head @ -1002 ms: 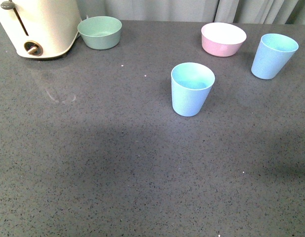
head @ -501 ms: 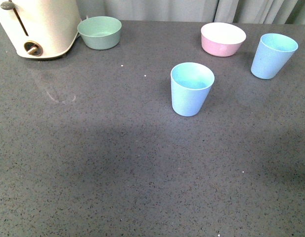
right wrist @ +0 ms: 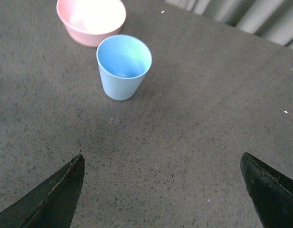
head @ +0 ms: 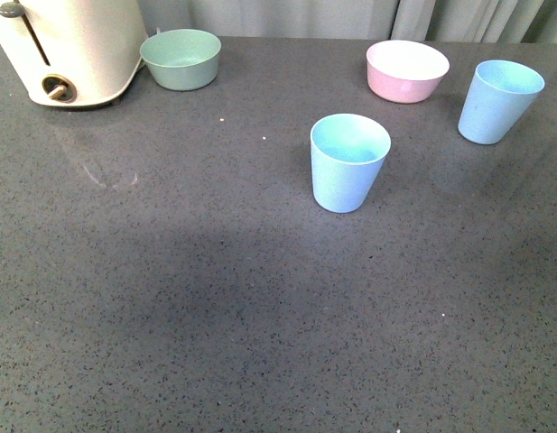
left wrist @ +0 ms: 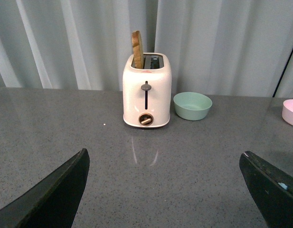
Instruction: Stack blue cups with both arms
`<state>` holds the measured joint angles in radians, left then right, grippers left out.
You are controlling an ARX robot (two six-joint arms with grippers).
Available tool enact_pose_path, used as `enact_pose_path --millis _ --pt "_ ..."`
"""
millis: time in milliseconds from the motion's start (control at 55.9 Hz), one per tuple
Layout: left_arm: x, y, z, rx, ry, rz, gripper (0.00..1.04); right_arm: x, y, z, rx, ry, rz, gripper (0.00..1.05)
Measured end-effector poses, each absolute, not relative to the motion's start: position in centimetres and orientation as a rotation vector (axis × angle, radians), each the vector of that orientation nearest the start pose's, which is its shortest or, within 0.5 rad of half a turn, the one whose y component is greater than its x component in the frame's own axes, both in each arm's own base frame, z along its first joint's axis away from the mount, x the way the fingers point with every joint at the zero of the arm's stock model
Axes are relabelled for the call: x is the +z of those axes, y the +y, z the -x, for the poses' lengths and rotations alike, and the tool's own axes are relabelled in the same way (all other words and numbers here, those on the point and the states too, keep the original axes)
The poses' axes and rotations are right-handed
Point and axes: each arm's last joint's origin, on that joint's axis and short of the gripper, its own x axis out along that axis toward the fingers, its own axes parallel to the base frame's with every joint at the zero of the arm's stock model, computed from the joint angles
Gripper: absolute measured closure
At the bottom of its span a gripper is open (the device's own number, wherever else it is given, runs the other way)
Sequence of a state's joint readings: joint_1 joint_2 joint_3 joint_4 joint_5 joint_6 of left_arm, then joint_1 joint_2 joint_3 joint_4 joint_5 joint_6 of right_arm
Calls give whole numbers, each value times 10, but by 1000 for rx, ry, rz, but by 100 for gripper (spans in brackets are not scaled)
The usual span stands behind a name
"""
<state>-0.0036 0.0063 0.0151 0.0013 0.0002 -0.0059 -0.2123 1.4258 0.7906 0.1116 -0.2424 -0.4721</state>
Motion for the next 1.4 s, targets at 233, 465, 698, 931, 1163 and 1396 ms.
enact_pose_path --millis 233,465,698,931,1163,1396 --pt "168 0 -97 -3 -10 6 9 198 -31 -392 304 636 569 9" --pt "168 0 -97 -3 -10 6 9 167 10 -437 402 706 681 9" --pt "168 0 -97 -3 -10 6 9 155 20 -452 416 727 695 9" --pt "168 0 -97 -3 -10 6 9 146 20 -459 419 748 690 28" --pt "168 0 -97 -3 -10 6 9 139 21 -460 425 772 671 60" --pt "168 0 -97 -3 -10 6 9 139 16 -460 428 790 627 100"
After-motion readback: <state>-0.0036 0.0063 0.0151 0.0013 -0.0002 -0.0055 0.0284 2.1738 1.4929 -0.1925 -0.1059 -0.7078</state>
